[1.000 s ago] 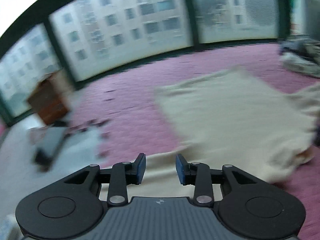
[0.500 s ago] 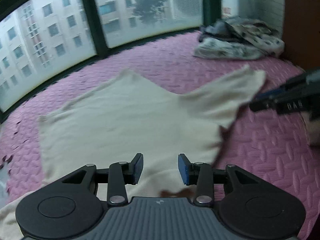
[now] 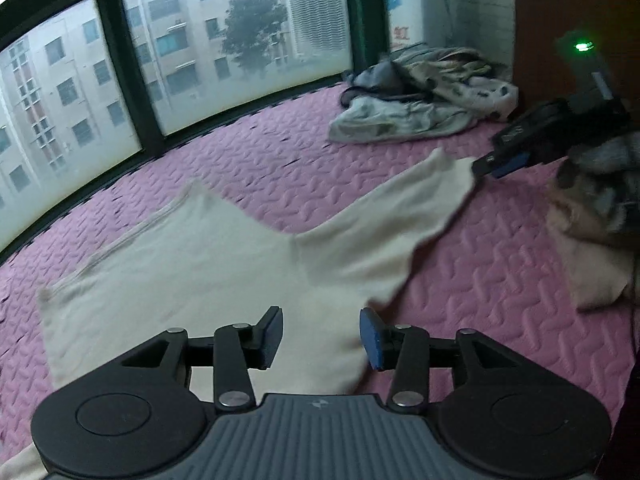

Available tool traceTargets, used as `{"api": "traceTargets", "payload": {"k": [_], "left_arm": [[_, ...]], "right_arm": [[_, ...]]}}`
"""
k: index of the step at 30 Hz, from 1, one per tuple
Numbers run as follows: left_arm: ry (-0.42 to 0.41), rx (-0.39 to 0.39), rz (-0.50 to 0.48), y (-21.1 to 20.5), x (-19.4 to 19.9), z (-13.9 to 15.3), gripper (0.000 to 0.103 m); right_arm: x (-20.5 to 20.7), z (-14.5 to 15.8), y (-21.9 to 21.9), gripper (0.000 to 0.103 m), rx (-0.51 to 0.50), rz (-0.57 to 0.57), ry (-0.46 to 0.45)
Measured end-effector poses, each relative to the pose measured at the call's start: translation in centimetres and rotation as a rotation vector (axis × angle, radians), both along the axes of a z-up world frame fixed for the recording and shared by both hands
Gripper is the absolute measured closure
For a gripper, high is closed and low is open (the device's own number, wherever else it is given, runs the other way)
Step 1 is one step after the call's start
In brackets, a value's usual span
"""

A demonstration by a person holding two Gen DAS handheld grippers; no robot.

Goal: Fold clothes

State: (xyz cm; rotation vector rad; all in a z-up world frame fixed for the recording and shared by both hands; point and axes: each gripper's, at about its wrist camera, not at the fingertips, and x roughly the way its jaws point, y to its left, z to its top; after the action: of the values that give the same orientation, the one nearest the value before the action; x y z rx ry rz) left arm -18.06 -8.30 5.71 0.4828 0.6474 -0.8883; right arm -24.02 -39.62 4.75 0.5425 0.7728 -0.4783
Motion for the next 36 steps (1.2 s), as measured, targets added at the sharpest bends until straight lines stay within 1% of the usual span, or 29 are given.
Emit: {"api": "traceTargets", "payload": {"k": [2,4,8,10,12,13,14,15,17,20,22,24,26,27,29,32,36], "left_arm": [[0.008,-0.002,-0.023,-0.8,-0.3,-0.4,0.057],[0.023,0.004,-0.046,-1.5,-0.6,-0.9,0.057],[0.055,0.013,-0.088,-2.1,-1.4,-1.7,0.056],[0.048,0.026,-0.105,-2.3,-1.9,-2.2,0.053],[0.038,0.035,-0.119,-2.4,-2.3,-2.6,0.048],[0.036,0.034,-0.121,-2.3,-2.5,-2.5,0.048],[0.046,0.023,-0.126,-2.2,-2.5,-2.3,0.048],[0.054,0.009,-0.13,-2.0,-2.5,-2.0,0.048],[0.039,-0.012,-0.125,-1.7,-2.4,-1.5,0.046],[0.024,-0.019,-0.096,-1.9,-1.7,-1.2,0.045],[0.058,-0.023,-0.086,-2.1,-1.1,-1.5,0.044],[0.081,-0.021,-0.103,-2.3,-1.0,-2.0,0.044],[0.08,-0.012,-0.124,-2.5,-1.5,-2.4,0.043],[0.08,-0.006,-0.135,-2.5,-1.8,-2.7,0.038],[0.059,-0.001,-0.149,-2.6,-2.4,-2.9,0.034],[0.062,-0.006,-0.156,-2.5,-2.7,-2.8,0.033],[0.084,-0.026,-0.133,-1.2,-2.5,-2.2,0.033]], "right_arm": [[0.5,-0.4,-0.6,0.074,0.026,-0.018,-0.007],[0.8,-0.5,-0.7,0.074,0.031,-0.03,-0.008],[1.4,-0.4,-0.1,0.074,-0.001,-0.022,0.018],[1.7,-0.4,0.2,0.074,-0.026,-0.015,0.032],[1.9,-0.4,0.3,0.083,-0.047,-0.017,0.039],[1.9,-0.4,0.3,0.087,-0.051,-0.02,0.04],[1.8,-0.4,0.3,0.093,-0.049,-0.023,0.035],[1.7,-0.3,0.2,0.096,-0.045,-0.026,0.026],[1.5,-0.1,0.1,0.097,-0.047,-0.033,0.011],[1.4,0.1,-0.1,0.097,-0.044,-0.043,-0.001],[1.5,0.2,-0.2,0.097,-0.049,-0.051,-0.006],[1.5,0.4,-0.4,0.098,-0.058,-0.064,-0.016],[1.4,0.8,-0.7,0.098,-0.055,-0.084,-0.038],[1.4,1.0,-0.8,0.098,-0.054,-0.086,-0.048],[1.5,1.3,-0.9,0.098,-0.048,-0.076,-0.056],[1.9,1.5,-0.9,0.098,-0.053,-0.063,-0.044],[1.7,3.4,-0.3,0.098,-0.036,-0.042,-0.095]]}}
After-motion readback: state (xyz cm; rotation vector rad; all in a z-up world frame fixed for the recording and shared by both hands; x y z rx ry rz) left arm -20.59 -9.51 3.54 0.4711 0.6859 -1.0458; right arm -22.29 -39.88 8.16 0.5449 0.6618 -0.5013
